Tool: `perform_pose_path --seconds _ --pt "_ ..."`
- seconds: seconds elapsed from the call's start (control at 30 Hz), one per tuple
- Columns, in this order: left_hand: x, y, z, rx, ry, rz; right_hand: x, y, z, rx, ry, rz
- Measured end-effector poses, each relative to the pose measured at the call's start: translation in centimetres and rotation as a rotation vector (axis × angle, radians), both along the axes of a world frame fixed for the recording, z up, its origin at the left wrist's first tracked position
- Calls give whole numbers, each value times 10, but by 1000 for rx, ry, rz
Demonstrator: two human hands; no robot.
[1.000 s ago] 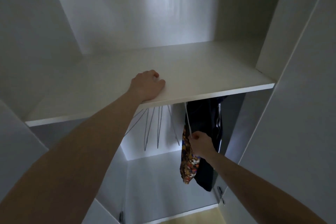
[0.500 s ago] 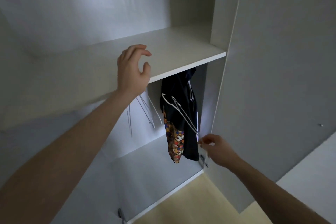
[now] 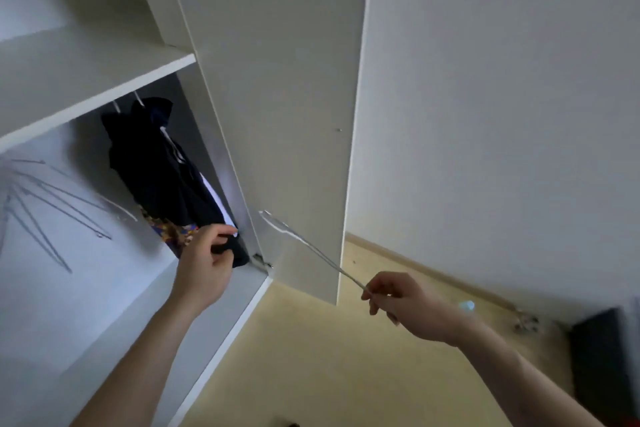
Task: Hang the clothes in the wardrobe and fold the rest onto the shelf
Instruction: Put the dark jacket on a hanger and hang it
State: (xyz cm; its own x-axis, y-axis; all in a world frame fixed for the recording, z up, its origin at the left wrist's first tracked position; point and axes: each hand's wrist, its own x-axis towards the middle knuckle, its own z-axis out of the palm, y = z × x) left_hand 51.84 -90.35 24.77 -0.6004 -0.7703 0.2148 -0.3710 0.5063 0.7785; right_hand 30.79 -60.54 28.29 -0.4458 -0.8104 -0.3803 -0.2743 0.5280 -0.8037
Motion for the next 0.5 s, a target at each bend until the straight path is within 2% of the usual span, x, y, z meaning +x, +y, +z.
perform_pose_path --seconds 0.07,0.13,0.5 --pt "-24 41 -19 0 -148 -201 -7 59 -5 7 11 -47" --pt "-51 87 -33 0 -221 -328 -13 120 -11 2 3 -111" --pt "-198 353 -54 -75 -279 -736 -12 436 -33 -46 29 -504"
